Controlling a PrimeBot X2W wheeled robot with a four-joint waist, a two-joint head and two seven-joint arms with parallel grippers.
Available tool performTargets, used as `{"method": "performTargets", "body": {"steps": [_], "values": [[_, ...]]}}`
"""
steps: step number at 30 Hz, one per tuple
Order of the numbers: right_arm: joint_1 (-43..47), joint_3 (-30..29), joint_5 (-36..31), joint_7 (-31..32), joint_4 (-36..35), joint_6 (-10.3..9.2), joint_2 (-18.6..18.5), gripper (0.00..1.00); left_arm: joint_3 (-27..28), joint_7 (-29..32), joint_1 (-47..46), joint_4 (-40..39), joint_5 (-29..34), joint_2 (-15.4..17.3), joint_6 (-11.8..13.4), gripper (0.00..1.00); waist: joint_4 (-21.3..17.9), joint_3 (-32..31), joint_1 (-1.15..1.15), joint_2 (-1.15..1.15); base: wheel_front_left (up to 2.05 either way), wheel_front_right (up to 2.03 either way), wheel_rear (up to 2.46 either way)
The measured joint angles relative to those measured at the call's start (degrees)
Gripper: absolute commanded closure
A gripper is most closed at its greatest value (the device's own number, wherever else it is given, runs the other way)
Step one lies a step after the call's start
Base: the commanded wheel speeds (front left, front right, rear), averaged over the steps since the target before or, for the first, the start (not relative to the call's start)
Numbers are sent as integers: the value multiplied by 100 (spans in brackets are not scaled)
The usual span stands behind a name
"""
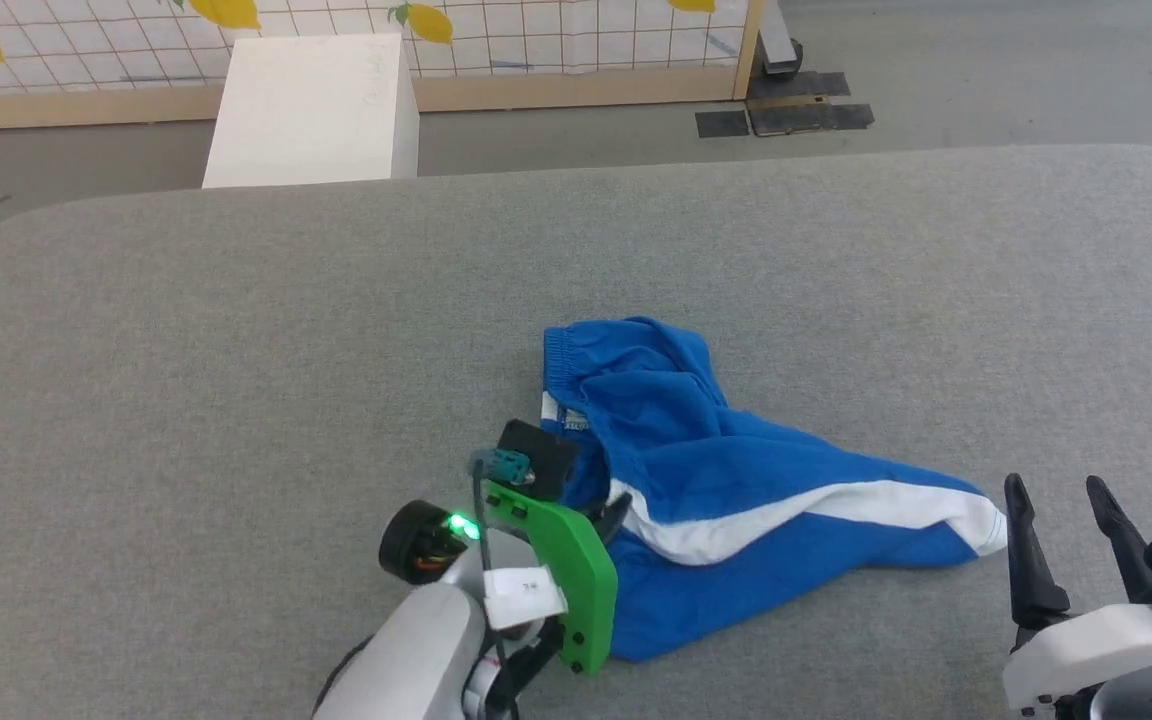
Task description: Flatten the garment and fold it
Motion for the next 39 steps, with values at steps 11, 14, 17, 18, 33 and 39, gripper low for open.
{"method": "performTargets", "body": {"steps": [11,14,17,18,33,39], "values": [[-13,129,87,159,0,0,1,0,840,-980,694,-565,-292,145,703,100,214,9,0,0,0,0,0],[-12,163,170,375,23,0,0,0,956,-1074,985,-703,-361,188,811,100,293,18,0,0,0,0,0],[-11,188,264,702,114,0,0,0,996,-1094,1177,-803,-388,224,859,100,374,29,0,0,0,0,0],[-13,200,272,850,169,0,1,0,992,-1093,1213,-833,-388,242,872,100,400,37,0,0,0,0,0],[-391,633,559,3047,548,0,3,0,881,-1067,1204,-906,-393,267,877,100,614,187,0,0,0,0,0],[-390,631,558,3545,548,0,-1,80,857,-1059,1202,-904,-404,272,876,100,621,198,0,0,0,0,0]]}}
